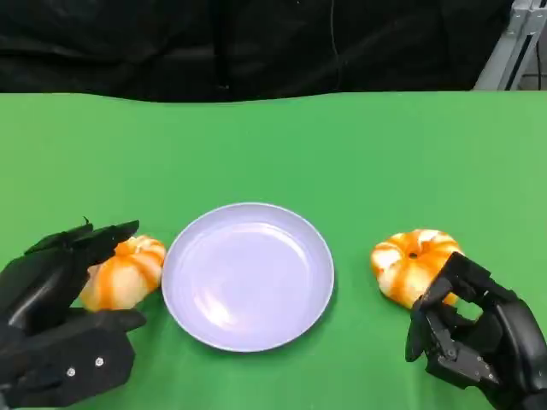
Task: Grasp the bread from the table and place it into the plate.
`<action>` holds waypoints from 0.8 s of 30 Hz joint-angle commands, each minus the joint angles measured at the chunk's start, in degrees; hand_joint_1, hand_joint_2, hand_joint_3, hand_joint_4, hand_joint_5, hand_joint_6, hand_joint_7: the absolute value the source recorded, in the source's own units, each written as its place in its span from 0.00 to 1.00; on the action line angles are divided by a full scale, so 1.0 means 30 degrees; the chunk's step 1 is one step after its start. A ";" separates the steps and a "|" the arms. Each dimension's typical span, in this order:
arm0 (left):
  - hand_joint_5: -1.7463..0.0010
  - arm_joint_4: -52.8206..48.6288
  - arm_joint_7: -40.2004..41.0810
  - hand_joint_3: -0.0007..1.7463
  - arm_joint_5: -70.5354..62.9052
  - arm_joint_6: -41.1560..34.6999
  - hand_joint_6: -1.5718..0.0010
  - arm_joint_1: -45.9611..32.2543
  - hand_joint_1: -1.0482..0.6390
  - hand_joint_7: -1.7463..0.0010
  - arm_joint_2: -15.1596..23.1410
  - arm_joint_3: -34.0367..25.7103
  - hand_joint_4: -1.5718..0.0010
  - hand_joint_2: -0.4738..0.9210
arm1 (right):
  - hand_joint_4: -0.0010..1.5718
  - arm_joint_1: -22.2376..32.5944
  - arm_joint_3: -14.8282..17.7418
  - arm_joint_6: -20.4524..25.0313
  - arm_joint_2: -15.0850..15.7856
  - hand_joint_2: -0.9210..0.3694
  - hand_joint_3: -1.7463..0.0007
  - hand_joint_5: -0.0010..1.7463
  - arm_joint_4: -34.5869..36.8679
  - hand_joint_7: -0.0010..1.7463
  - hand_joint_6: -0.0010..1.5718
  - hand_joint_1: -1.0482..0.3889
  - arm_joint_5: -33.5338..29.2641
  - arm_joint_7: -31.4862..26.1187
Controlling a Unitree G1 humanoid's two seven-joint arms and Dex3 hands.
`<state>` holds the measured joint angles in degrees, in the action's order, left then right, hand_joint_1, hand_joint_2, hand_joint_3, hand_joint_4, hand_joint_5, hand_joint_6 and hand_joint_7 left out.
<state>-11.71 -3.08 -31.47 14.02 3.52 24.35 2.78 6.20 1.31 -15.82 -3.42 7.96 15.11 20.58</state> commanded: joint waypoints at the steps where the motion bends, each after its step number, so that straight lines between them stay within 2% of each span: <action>1: 0.95 -0.0088 0.0333 0.14 0.0030 -0.0047 0.79 0.0232 0.13 0.99 0.0530 0.0060 0.91 1.00 | 0.53 -0.0004 0.0077 0.0015 0.0191 0.23 0.40 1.00 -0.0156 1.00 0.38 0.63 0.0054 -0.0070; 20: 0.96 -0.0089 0.0338 0.14 0.0033 -0.0048 0.78 0.0232 0.13 0.99 0.0534 0.0065 0.90 1.00 | 0.53 -0.0004 0.0076 0.0015 0.0191 0.24 0.39 1.00 -0.0156 1.00 0.38 0.63 0.0054 -0.0071; 24: 0.95 -0.7096 0.0809 0.08 -0.2863 0.1055 0.73 0.4464 0.17 0.99 0.1111 0.3273 0.83 1.00 | 0.54 -0.0177 -0.0017 0.0011 0.0047 0.24 0.39 1.00 -0.0061 1.00 0.39 0.63 0.0113 -0.0031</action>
<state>-21.68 -2.33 -35.46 15.66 9.97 25.67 7.61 5.95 1.20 -15.67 -3.53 7.98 15.16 20.58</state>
